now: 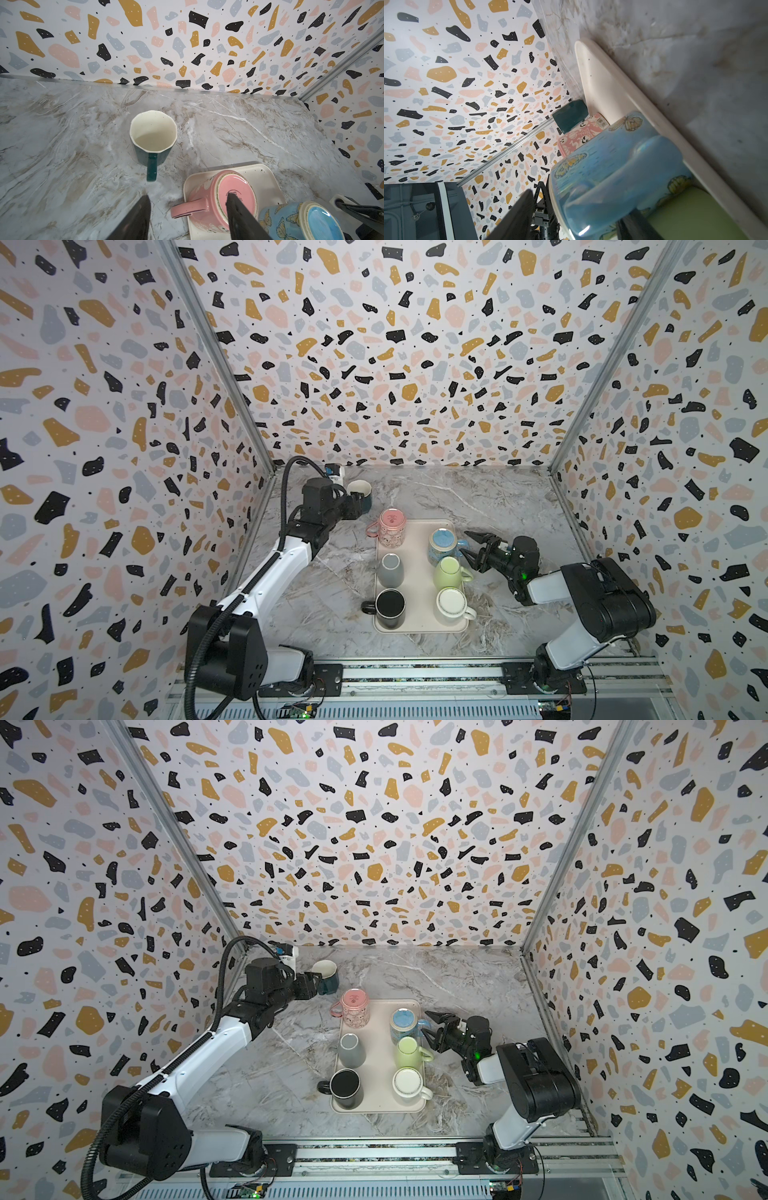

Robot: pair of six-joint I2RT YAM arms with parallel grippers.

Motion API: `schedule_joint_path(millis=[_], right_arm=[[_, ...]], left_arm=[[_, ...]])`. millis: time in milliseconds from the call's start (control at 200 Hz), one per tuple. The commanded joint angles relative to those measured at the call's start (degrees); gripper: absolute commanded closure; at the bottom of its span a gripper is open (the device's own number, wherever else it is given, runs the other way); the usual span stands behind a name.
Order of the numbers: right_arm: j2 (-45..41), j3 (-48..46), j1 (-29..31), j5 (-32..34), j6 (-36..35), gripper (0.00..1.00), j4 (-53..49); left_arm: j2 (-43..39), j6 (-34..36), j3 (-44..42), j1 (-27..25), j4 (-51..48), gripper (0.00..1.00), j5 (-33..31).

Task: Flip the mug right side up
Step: 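Move the right gripper down onto the upside-down blue butterfly mug on the tray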

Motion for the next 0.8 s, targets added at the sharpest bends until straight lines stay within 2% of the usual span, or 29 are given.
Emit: schedule_joint_path(millis=[0,185,796], right_arm=[[2.9,0.6,0.2,1.8,3.5,0.4,7.2],[7.8,1.5,0.6,2.8,7.5,0.45,15.7],[10.4,5.6,1.6,4.4,9.4,0.49,14.8]], left_arm=[[-0.3,1.0,1.9,0.2,-0.1,0.4,-0.9],[-0.3,1.2,2.0,0.2,-0.7,0.4,-1.1],[-0.4,1.6,2.3,0.2,-1.6,0.4,-1.1]])
